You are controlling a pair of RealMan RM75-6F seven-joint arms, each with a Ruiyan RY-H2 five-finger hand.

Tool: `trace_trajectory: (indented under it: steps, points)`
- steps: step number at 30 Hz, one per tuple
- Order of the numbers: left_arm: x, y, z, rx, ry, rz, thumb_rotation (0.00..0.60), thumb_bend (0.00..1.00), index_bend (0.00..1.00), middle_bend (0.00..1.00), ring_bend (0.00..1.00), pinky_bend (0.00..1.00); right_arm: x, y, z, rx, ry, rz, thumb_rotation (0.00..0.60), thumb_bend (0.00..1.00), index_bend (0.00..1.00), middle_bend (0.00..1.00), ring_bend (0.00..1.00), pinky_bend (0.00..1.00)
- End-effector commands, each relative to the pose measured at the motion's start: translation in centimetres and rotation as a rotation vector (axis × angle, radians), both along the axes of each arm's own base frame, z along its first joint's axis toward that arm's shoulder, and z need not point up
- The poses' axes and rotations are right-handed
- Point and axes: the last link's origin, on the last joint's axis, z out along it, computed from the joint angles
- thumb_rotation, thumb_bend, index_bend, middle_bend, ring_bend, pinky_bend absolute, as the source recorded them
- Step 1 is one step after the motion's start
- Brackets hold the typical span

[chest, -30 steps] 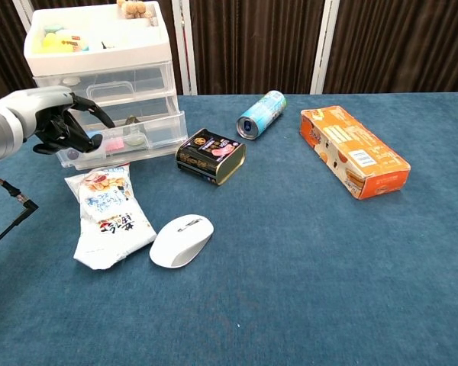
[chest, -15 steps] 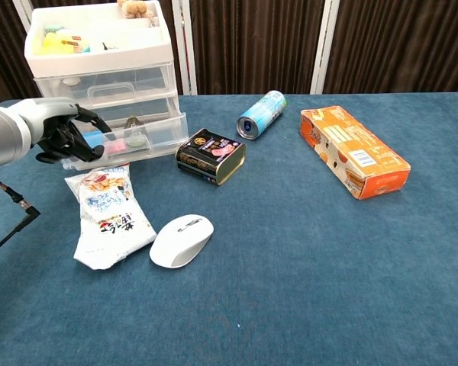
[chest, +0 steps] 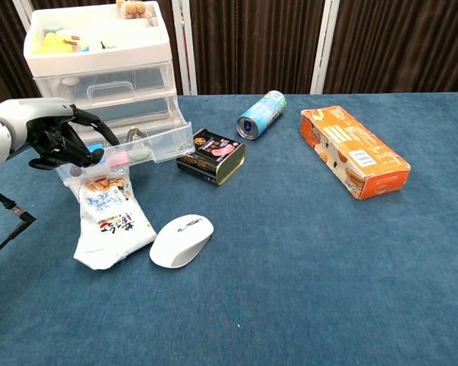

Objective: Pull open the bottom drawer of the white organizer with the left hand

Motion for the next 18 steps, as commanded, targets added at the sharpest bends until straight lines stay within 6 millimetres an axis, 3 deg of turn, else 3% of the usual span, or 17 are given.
trace_trajectory:
  steps: [1, 5, 8, 11, 13, 15, 18]
  points:
    - [-0.4, -0.3, 0.1, 0.009, 0.004, -0.009, 0.600, 0.55, 0.27, 0.98, 0.93, 0.93, 0.0, 0.0, 0.0, 0.000, -0.001, -0.002, 0.600, 0.09, 0.00, 0.00, 0.00, 0.00]
    - [-0.9, -0.5, 0.5, 0.047, 0.005, -0.032, 0.600, 0.44, 0.18, 0.87, 0.82, 0.88, 0.0, 0.0, 0.0, -0.001, -0.001, -0.003, 0.600, 0.09, 0.00, 0.00, 0.00, 0.00]
    - [-1.7, -1.1, 1.2, 0.103, 0.047, -0.088, 0.600, 0.26, 0.12, 0.66, 0.62, 0.74, -0.1, 0.0, 0.1, 0.000, 0.000, -0.006, 0.600, 0.09, 0.00, 0.00, 0.00, 0.00]
    - [-2.8, -2.1, 2.3, 0.189, 0.139, -0.194, 0.600, 0.14, 0.09, 0.41, 0.36, 0.57, -0.1, -0.2, 0.1, -0.003, 0.012, -0.004, 0.600, 0.09, 0.00, 0.00, 0.00, 0.00]
    - [-3.7, -3.2, 3.3, 0.233, 0.195, -0.266, 0.600, 0.09, 0.08, 0.26, 0.20, 0.39, -0.1, -0.2, 0.2, -0.006, 0.017, -0.001, 0.600, 0.09, 0.00, 0.00, 0.00, 0.00]
    - [-4.9, -4.5, 4.4, 0.256, 0.248, -0.318, 0.600, 0.07, 0.07, 0.16, 0.10, 0.27, -0.1, -0.2, 0.3, -0.011, 0.024, 0.001, 0.600, 0.09, 0.00, 0.00, 0.00, 0.00]
    - [-7.1, -6.6, 6.4, 0.276, 0.325, -0.359, 0.600, 0.05, 0.05, 0.06, 0.02, 0.19, -0.1, -0.3, 0.3, -0.017, 0.035, 0.002, 0.600, 0.09, 0.00, 0.00, 0.00, 0.00]
